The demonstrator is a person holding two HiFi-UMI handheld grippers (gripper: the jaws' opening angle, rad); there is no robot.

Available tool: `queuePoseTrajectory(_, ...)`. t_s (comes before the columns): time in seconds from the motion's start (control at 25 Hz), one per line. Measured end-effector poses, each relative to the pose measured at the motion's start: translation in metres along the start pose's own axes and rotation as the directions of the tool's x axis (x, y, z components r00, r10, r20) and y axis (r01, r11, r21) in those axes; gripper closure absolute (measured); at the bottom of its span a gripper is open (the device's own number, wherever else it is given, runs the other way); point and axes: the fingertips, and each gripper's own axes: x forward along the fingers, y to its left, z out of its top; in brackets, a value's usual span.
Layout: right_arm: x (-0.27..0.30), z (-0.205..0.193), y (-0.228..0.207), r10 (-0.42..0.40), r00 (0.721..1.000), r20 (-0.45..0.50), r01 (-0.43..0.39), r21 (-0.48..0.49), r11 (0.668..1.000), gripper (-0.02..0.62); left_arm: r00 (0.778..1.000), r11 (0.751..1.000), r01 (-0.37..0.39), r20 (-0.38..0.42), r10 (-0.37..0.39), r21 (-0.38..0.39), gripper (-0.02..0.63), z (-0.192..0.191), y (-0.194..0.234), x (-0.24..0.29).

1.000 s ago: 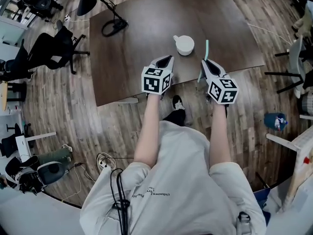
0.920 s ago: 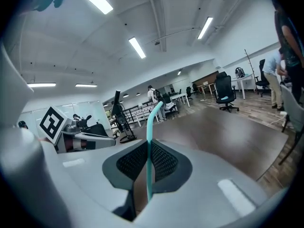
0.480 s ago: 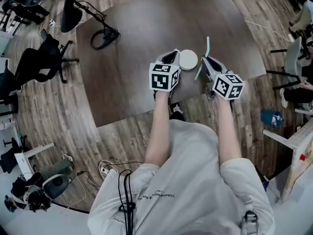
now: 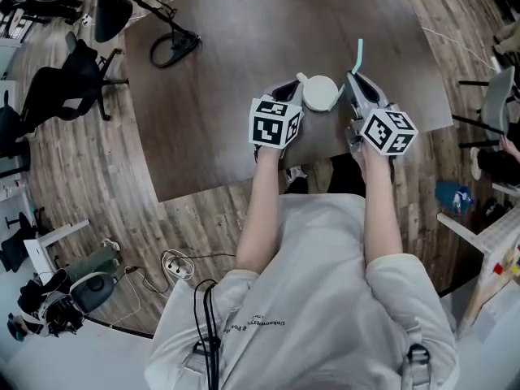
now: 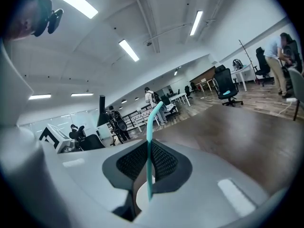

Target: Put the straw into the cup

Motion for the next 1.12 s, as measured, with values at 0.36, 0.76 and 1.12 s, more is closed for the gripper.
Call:
queuePoseTrajectory(0.36,0.033,-0.024,-0.004,0.039,0.998,-0.055,-0.052,-0.276,0.96,0.548,0.999,1.0,-0.026,0.034,0.026,0.017,0.604,0.011,-0.005,-0.009)
queuePoseTrajectory(0.76,0.047,-0.061,-0.017,0.014,0.983,-0.184,-0.089,-0.407,0.909,0.548,0.996,0.996,-0.08,0.043,0.081,-0.031,0.604,0.006,0.012,-0.028)
queuePoseTrajectory(1.12,0.054,-0.082,-0.012,0.022,0.969,-0.245,-0.111,-0.355,0.928,0.546,0.996,0.997,-0.074,0.045,0.076,-0.037,0.604,0.001,0.01,-0.031)
